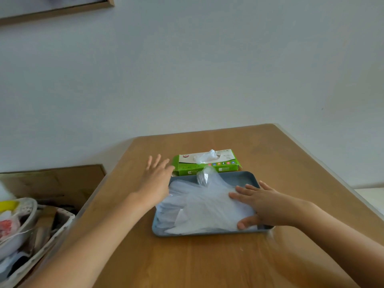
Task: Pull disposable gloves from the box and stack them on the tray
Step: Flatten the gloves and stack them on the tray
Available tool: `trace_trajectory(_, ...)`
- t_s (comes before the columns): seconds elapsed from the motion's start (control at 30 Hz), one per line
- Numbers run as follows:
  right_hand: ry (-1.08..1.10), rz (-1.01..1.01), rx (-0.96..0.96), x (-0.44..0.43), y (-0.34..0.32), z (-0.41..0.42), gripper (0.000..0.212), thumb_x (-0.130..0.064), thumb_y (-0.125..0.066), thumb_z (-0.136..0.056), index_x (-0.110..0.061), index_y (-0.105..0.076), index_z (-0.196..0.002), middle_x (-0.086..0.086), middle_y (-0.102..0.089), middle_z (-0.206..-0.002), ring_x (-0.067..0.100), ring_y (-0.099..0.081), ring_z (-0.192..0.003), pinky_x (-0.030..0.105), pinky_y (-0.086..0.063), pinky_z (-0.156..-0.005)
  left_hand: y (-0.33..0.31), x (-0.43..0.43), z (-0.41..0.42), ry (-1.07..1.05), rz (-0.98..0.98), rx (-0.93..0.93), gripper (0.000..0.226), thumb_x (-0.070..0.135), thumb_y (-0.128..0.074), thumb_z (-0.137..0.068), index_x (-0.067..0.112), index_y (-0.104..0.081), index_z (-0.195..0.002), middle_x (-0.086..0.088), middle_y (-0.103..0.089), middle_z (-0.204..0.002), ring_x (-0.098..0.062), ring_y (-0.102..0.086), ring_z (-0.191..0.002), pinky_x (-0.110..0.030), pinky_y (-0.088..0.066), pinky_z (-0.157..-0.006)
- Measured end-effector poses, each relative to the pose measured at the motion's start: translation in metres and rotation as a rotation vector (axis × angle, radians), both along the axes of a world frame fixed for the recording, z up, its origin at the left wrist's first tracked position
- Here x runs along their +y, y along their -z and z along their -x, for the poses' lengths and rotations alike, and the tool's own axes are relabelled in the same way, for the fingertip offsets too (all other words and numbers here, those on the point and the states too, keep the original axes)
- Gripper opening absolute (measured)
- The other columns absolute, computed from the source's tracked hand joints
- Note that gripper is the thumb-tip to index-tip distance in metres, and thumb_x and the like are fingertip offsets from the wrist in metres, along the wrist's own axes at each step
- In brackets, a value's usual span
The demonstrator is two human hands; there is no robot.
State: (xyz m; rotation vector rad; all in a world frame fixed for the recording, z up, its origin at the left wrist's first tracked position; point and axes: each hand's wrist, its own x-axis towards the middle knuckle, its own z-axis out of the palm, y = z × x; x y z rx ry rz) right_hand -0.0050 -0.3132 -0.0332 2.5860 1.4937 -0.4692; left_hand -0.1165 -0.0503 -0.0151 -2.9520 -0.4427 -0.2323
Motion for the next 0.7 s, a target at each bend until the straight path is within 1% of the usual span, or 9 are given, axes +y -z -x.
trace_trajectory(0.1, 0.007, 0.009, 0.003, 0.003, -0.001, 0.0, 0.087, -0.071, -0.044, -0.083, -0.036, -0.003, -0.152, -0.006, 0.0, -0.161, 0.016, 0.001, -0.148, 0.041, 0.01, -0.117, 0.001, -0.015, 0.01, 0.267, 0.45, -0.101, 0.044, 0.004, -0.047, -0.084, 0.021, -0.063, -0.121, 0.007, -0.056, -0.127, -0.01, -0.048, -0.119, -0.024, -0.033, -0.107)
trace_trajectory(0.13, 0.01, 0.008, 0.006, 0.003, -0.001, 0.0, 0.087, -0.071, -0.044, -0.083, -0.036, -0.003, -0.152, -0.006, -0.001, -0.161, 0.015, 0.001, -0.148, 0.041, 0.01, -0.117, 0.004, -0.025, 0.015, 0.345, 0.514, -0.049, 0.04, 0.011, -0.045, -0.084, 0.025, -0.065, -0.115, 0.014, -0.058, -0.118, -0.005, -0.049, -0.114, -0.019, -0.035, -0.102)
trace_trajectory(0.2, 0.015, 0.0, 0.017, 0.003, -0.004, 0.001, 0.087, -0.07, -0.046, -0.084, -0.036, -0.005, -0.152, -0.006, -0.001, -0.161, 0.013, 0.001, -0.148, 0.041, 0.01, -0.118, 0.015, -0.039, 0.021, 0.432, 0.469, 0.062, 0.031, 0.018, -0.046, -0.088, 0.029, -0.065, -0.111, 0.02, -0.055, -0.111, 0.003, -0.043, -0.111, -0.003, -0.026, -0.092)
trace_trajectory(0.23, 0.015, -0.005, 0.022, 0.002, -0.005, 0.001, 0.086, -0.069, -0.046, -0.084, -0.036, -0.005, -0.152, -0.006, -0.001, -0.161, 0.013, 0.001, -0.148, 0.041, 0.01, -0.118, 0.02, -0.041, 0.022, 0.455, 0.439, 0.075, 0.027, 0.017, -0.048, -0.089, 0.028, -0.064, -0.109, 0.02, -0.056, -0.107, 0.004, -0.042, -0.107, -0.002, -0.025, -0.088)
trace_trajectory(0.37, 0.016, -0.009, 0.03, 0.001, -0.005, 0.002, 0.086, -0.069, -0.046, -0.084, -0.037, -0.005, -0.152, -0.006, -0.001, -0.161, 0.014, 0.0, -0.148, 0.041, 0.009, -0.118, 0.023, -0.025, 0.031, 0.452, 0.337, 0.123, 0.02, 0.025, -0.042, -0.081, 0.019, -0.061, -0.078, 0.014, -0.054, -0.075, -0.002, -0.041, -0.083, -0.009, -0.025, -0.082)
trace_trajectory(0.47, 0.019, 0.011, 0.025, 0.003, -0.007, 0.001, 0.087, -0.07, -0.047, -0.083, -0.038, -0.006, -0.152, -0.007, -0.002, -0.161, 0.014, -0.002, -0.148, 0.041, 0.01, -0.118, 0.015, -0.013, 0.04, 0.387, 0.309, 0.183, 0.042, 0.038, -0.023, -0.073, 0.014, -0.053, -0.055, -0.002, -0.059, -0.06, -0.017, -0.046, -0.069, -0.015, -0.019, -0.101)
trace_trajectory(0.6, 0.021, 0.05, 0.006, 0.006, -0.013, 0.003, 0.087, -0.07, -0.049, -0.082, -0.038, -0.007, -0.151, -0.008, -0.005, -0.16, 0.017, -0.004, -0.148, 0.041, 0.01, -0.117, -0.001, 0.004, 0.047, 0.27, 0.269, 0.216, 0.04, 0.03, -0.031, -0.082, 0.016, -0.037, -0.046, -0.011, -0.051, -0.048, -0.027, -0.045, -0.053, -0.014, -0.009, -0.113)
trace_trajectory(0.67, 0.018, 0.065, 0.003, 0.008, -0.015, 0.003, 0.086, -0.069, -0.049, -0.082, -0.038, -0.008, -0.152, -0.008, -0.006, -0.16, 0.018, -0.004, -0.148, 0.044, 0.01, -0.116, -0.006, 0.015, 0.043, 0.239, 0.276, 0.211, 0.045, 0.031, -0.037, -0.087, 0.014, -0.036, -0.045, -0.004, -0.043, -0.043, -0.02, -0.042, -0.047, -0.022, -0.02, -0.113)
trace_trajectory(0.7, 0.016, 0.073, -0.001, 0.01, -0.016, 0.002, 0.086, -0.069, -0.049, -0.082, -0.037, -0.009, -0.152, -0.008, -0.007, -0.16, 0.019, -0.005, -0.148, 0.046, 0.01, -0.116, -0.009, 0.017, 0.039, 0.223, 0.297, 0.188, 0.049, 0.036, -0.038, -0.087, 0.012, -0.038, -0.045, -0.001, -0.041, -0.042, -0.017, -0.039, -0.044, -0.027, -0.032, -0.106)
